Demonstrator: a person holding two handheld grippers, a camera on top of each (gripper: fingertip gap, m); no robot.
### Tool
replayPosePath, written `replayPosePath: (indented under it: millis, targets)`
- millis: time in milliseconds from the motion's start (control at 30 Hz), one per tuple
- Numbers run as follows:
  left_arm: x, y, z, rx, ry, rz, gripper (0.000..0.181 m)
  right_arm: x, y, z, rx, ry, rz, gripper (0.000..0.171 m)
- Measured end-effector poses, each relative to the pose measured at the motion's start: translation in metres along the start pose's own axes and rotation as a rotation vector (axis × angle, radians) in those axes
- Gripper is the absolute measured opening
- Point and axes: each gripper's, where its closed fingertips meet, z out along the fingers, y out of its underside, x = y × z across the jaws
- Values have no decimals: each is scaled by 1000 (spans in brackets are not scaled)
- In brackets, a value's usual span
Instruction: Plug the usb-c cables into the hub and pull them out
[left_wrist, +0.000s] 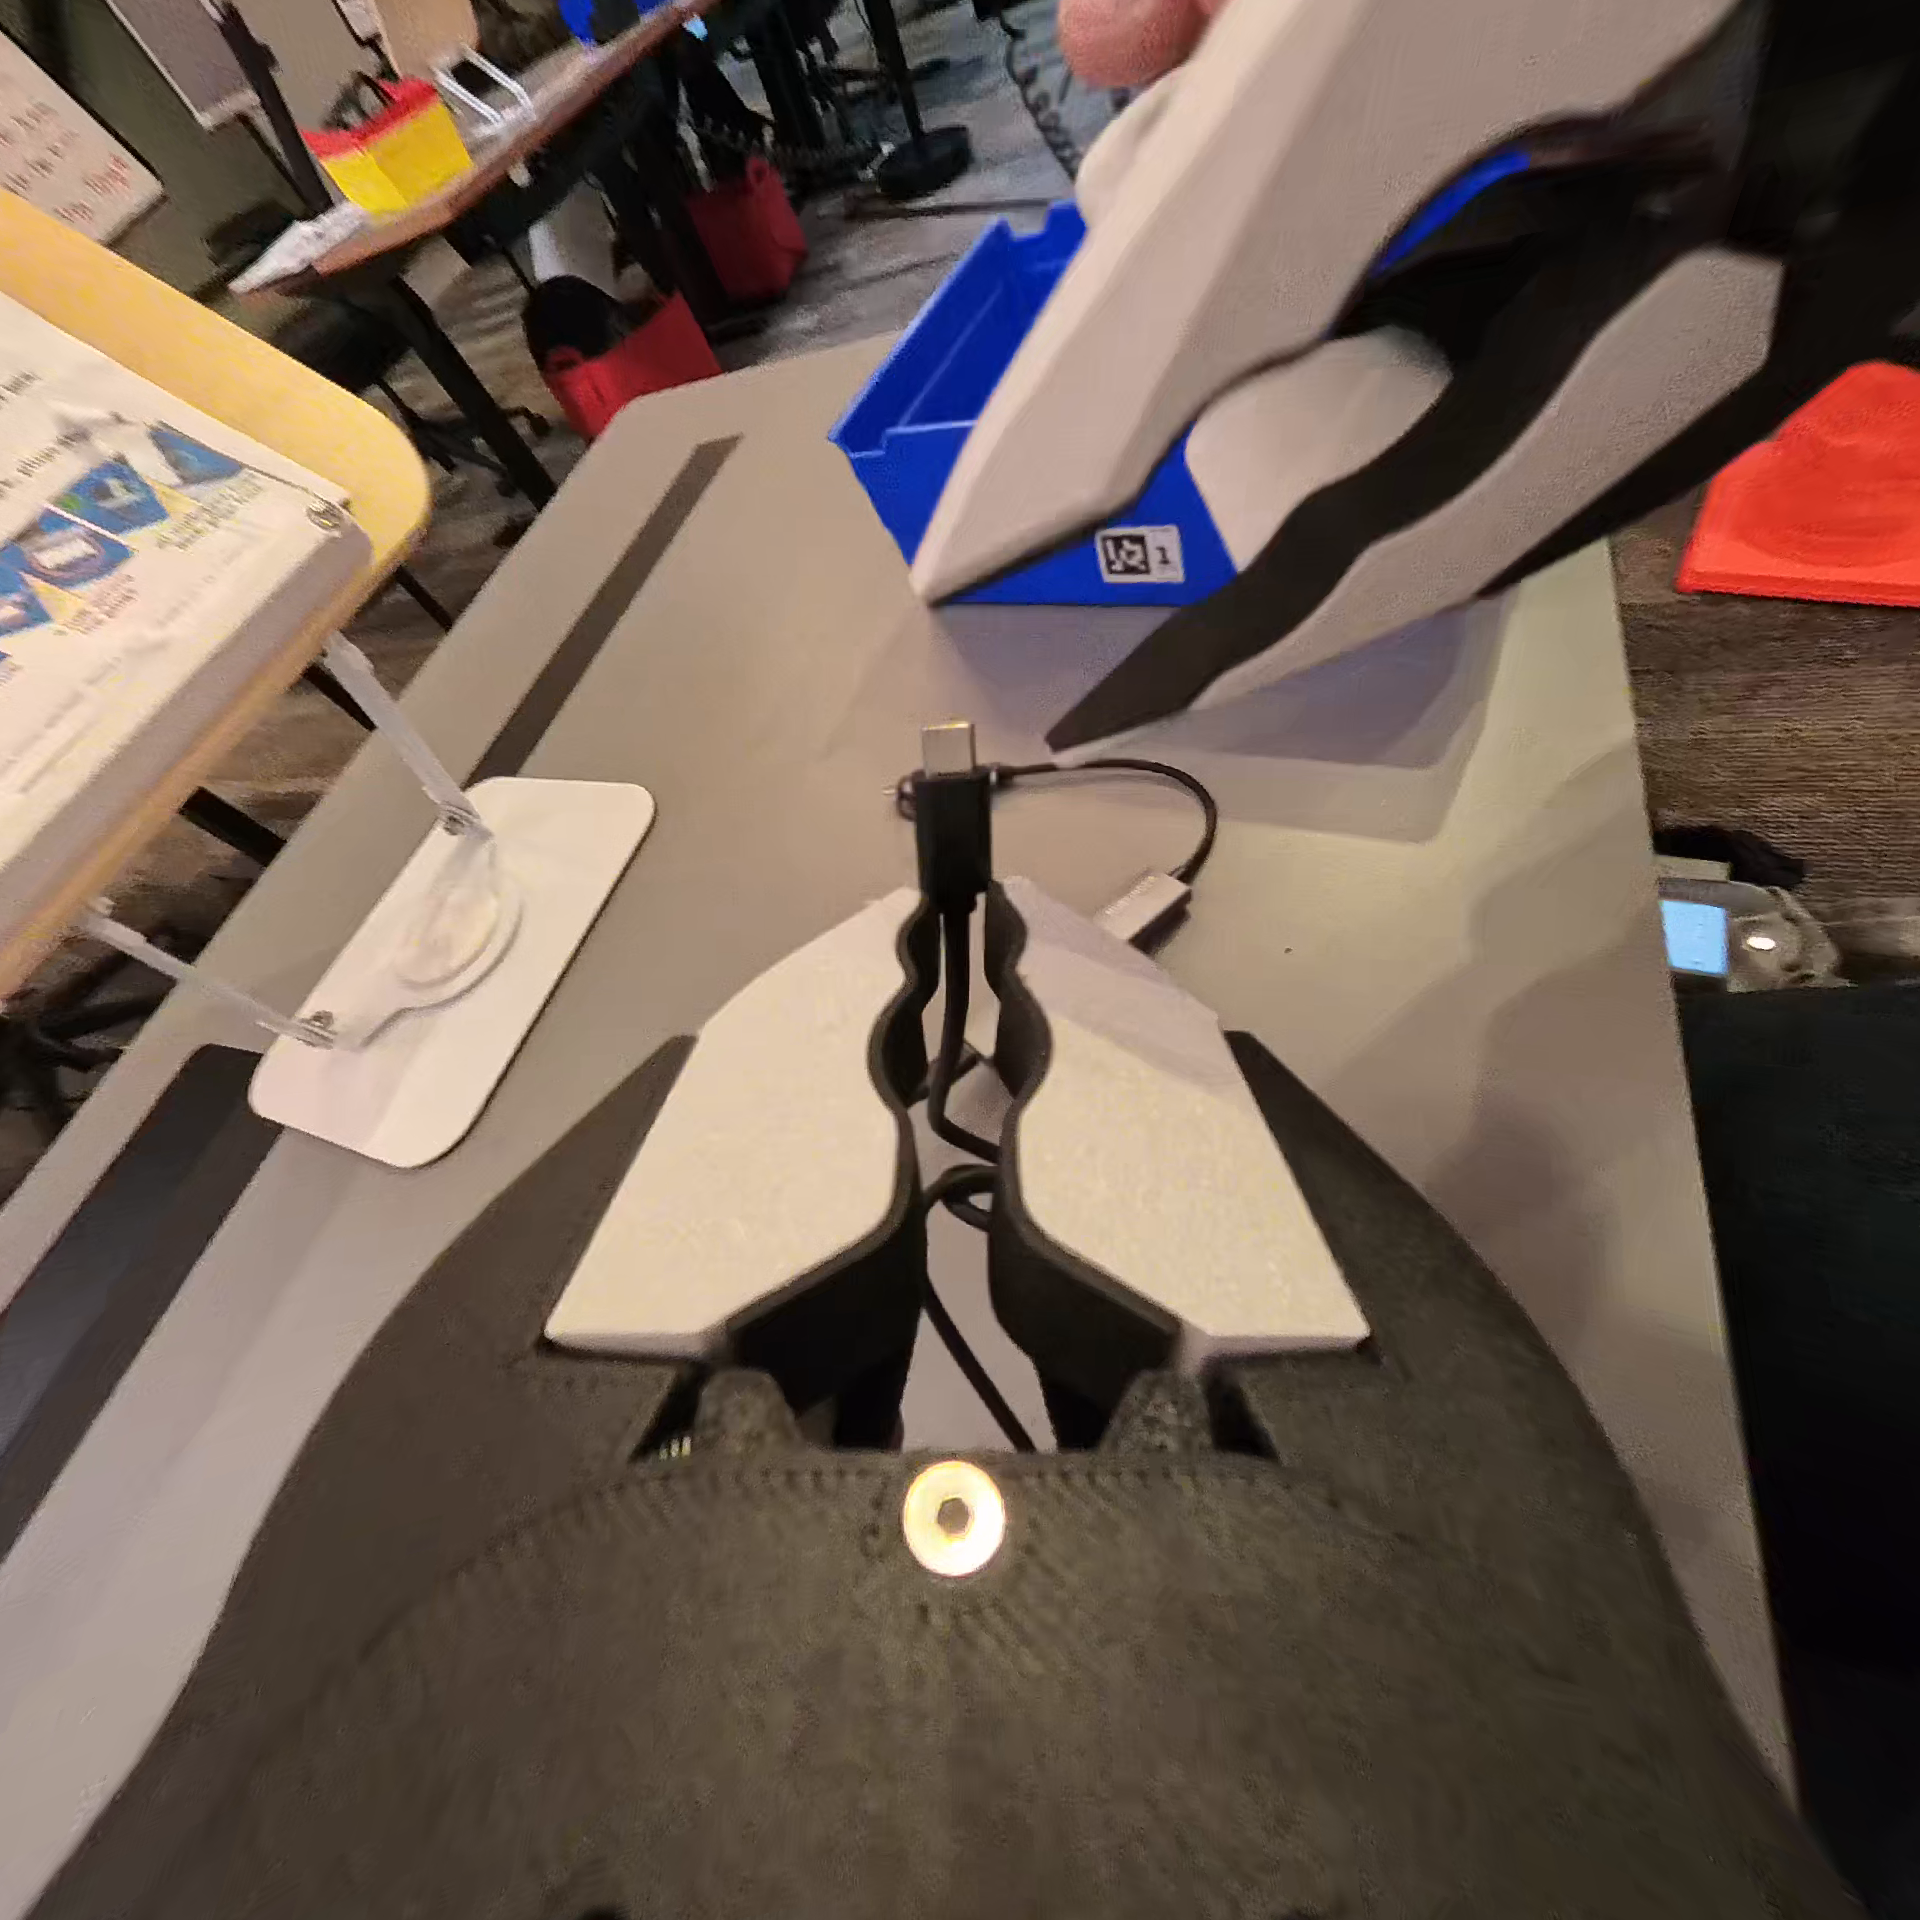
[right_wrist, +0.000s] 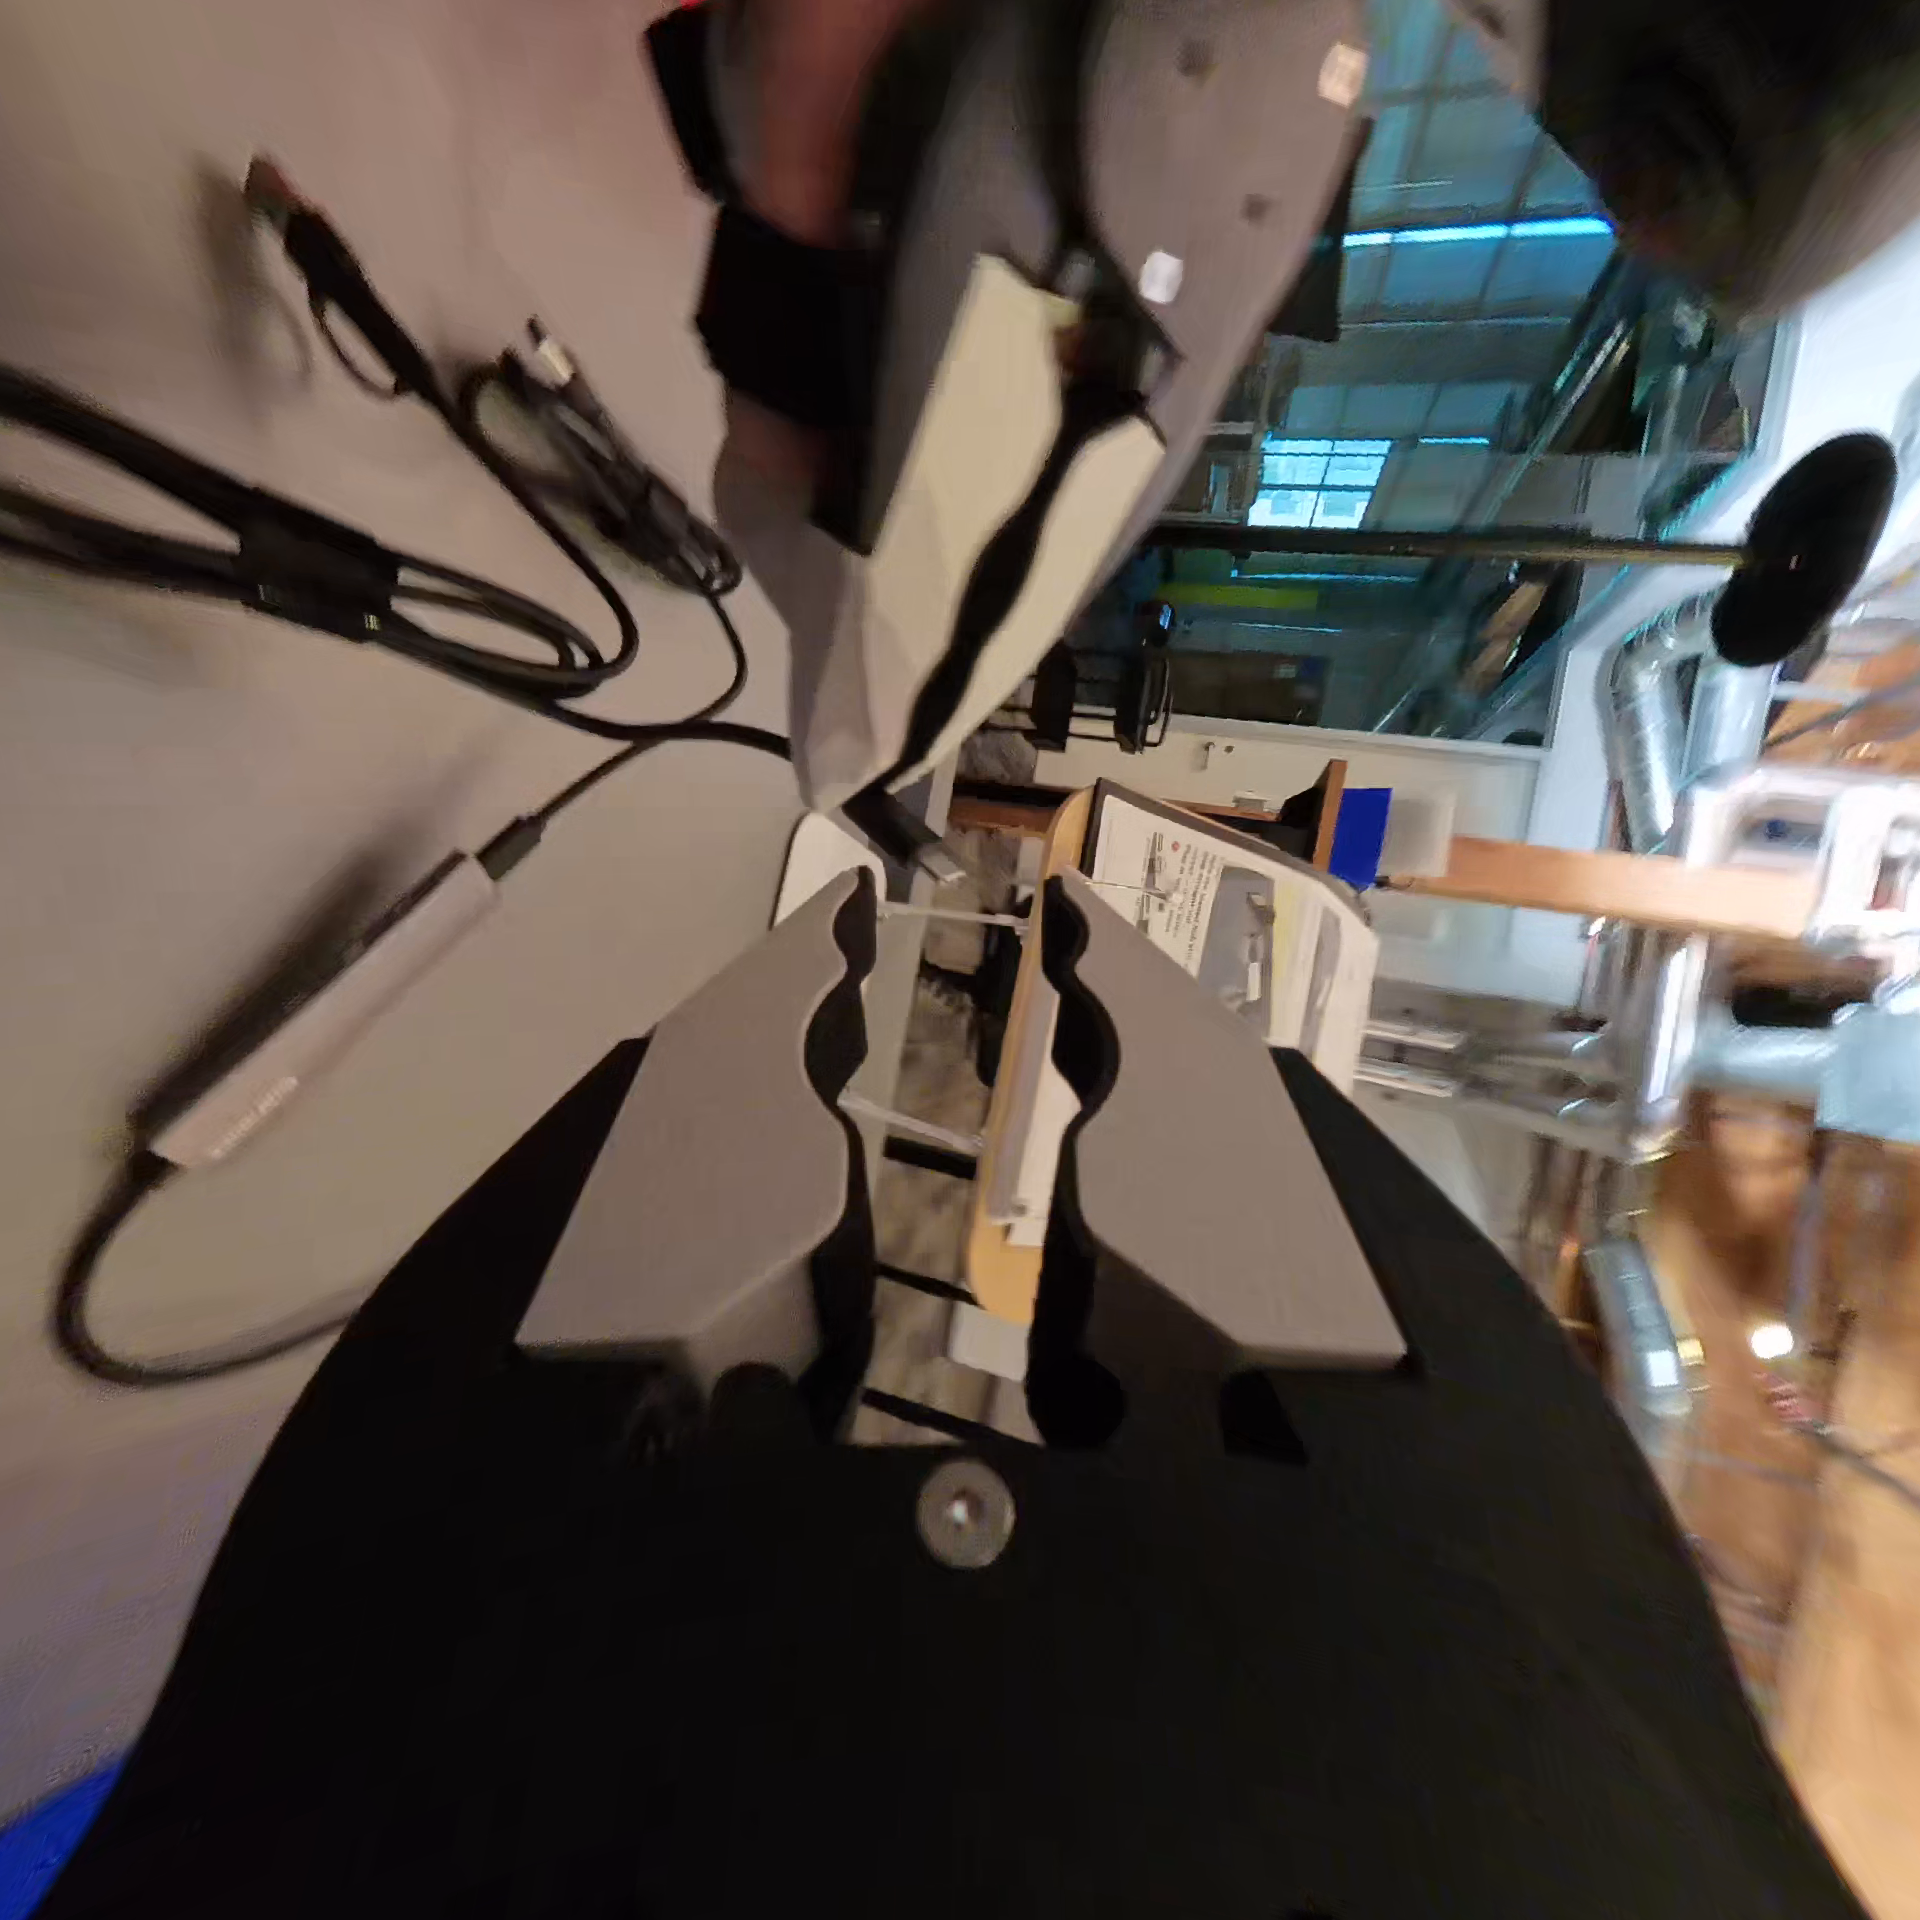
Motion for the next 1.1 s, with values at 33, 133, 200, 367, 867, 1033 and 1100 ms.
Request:
replayPosePath:
  millis: [33, 133, 200, 367, 867, 1033, 1100]
  targets:
    - [1, 0, 0, -7, 20, -12, 8, -7, 1, 4, -30, -23, -68, 31]
    - [4, 0, 2, -40, 70, -32, 7, -18, 11, 14, -100, -46, -174, 34]
    - [6, 3, 4, -76, 84, -21, 7, -18, 10, 15, -91, -21, -198, 22]
    - [14, 7, 9, -123, 124, -30, 7, -26, 9, 21, -98, -13, -241, 11]
    - [-3, -23, 2, 79, 61, -143, 20, -3, 16, 9, 48, 42, 398, 4]
    - [-2, -43, -5, 239, 99, -235, 18, 8, 16, 1, 178, 74, 671, 5]
    - [-1, -46, -7, 278, 131, -294, 19, 13, 15, -5, 226, 94, 723, 5]
